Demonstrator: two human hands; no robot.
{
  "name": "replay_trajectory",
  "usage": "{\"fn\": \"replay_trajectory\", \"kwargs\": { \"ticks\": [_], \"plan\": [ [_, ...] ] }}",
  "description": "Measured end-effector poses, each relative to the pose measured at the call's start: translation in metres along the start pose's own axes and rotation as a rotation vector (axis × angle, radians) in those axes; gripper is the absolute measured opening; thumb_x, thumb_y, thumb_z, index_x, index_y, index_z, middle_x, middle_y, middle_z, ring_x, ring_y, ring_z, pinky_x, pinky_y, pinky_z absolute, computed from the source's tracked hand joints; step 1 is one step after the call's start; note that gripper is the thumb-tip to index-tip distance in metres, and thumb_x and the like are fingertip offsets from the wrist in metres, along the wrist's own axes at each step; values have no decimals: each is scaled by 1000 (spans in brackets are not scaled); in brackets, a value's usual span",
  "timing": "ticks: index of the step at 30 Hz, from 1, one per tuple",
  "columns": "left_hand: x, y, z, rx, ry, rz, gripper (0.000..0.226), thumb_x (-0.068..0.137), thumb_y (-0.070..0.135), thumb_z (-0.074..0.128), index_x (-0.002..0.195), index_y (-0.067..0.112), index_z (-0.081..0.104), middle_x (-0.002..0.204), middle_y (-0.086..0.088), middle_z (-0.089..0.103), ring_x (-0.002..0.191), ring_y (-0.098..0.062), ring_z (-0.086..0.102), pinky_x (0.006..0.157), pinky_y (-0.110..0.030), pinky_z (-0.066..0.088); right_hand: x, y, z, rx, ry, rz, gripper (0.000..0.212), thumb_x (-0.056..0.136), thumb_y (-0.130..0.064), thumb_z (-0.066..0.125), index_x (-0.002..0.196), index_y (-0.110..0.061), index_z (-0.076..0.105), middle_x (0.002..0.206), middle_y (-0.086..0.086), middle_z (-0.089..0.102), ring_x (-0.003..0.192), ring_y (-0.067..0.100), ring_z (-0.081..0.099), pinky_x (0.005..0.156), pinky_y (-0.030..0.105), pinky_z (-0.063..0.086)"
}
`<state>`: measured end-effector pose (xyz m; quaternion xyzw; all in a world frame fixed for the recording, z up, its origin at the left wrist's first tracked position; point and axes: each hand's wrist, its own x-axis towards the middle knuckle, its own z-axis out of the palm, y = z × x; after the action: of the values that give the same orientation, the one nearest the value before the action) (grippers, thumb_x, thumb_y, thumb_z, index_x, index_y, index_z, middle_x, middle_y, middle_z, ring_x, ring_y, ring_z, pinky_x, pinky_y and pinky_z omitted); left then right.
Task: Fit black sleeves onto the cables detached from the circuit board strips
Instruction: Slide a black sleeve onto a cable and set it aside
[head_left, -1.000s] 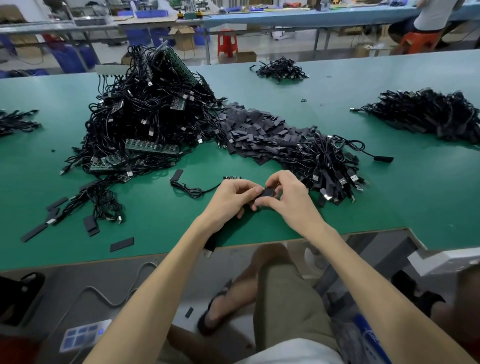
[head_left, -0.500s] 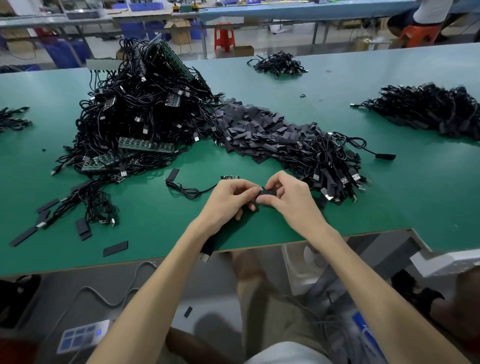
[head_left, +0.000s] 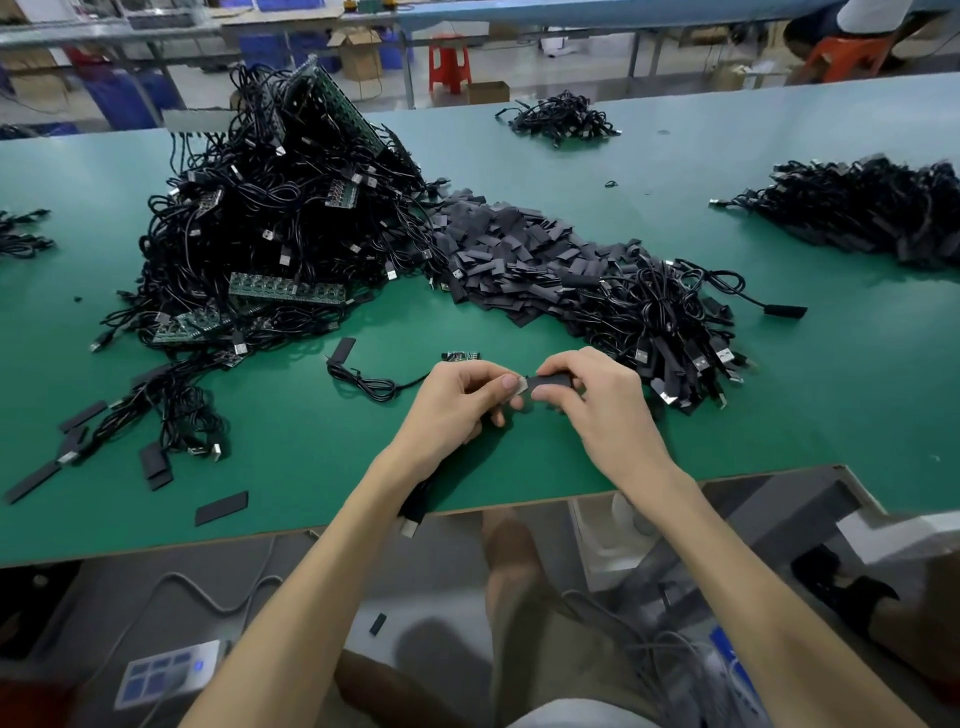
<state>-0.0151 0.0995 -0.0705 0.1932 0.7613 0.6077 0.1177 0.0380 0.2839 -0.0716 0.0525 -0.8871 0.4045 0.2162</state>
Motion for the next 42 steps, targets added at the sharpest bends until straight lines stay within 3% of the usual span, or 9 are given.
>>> {"fn": "replay_trajectory", "kwargs": {
  "ticks": [6,11,17,21,33,38,42],
  "plan": [
    [-1,1,0,3,1,-9,22,103,20,61,100,2,74,63,10,67,39,0,44,38,-13,28,-1,0,0,22,22,-1,6,92,-11,73,97,-8,74,92,-1,63,74,17,65,66,37,56],
    [-1,2,-1,19,4,-7,22,102,20,61,99,2,74,61,12,66,38,0,43,39,-12,27,-1,0,0,77,29,37,9,90,-5,74,99,-9,74,92,-4,62,69,9,65,56,25,56],
    [-1,3,-1,52,-1,11,22,103,18,60,97,2,73,58,14,65,39,2,43,41,-9,28,-2,-1,-1,101,45,47,9,89,-2,74,94,-9,75,90,0,64,68,10,65,56,16,53],
    [-2,3,-1,52,-10,20,21,102,17,60,97,3,74,59,13,65,40,2,44,42,-9,28,-2,-2,-2,99,31,53,9,88,0,73,95,-7,75,91,-1,64,66,11,65,58,20,55],
    [-2,0,-2,16,-26,44,16,100,11,63,91,8,76,64,8,68,49,-2,50,46,-10,32,-2,-3,-4,163,-9,18,12,86,1,75,93,-9,75,89,-5,66,56,11,66,57,13,50],
    [-2,0,0,29,3,53,15,99,7,63,92,4,76,66,6,70,50,-5,52,48,-9,35,-1,-4,-5,184,-64,31,14,84,2,77,93,-9,75,87,7,67,57,10,65,56,16,51],
    [-3,2,-2,56,-14,45,17,100,13,63,94,4,76,61,5,66,42,0,44,44,-9,31,-3,-5,0,98,-56,-13,10,86,-6,78,96,-9,75,90,5,66,65,15,64,63,23,54]
  ]
}}
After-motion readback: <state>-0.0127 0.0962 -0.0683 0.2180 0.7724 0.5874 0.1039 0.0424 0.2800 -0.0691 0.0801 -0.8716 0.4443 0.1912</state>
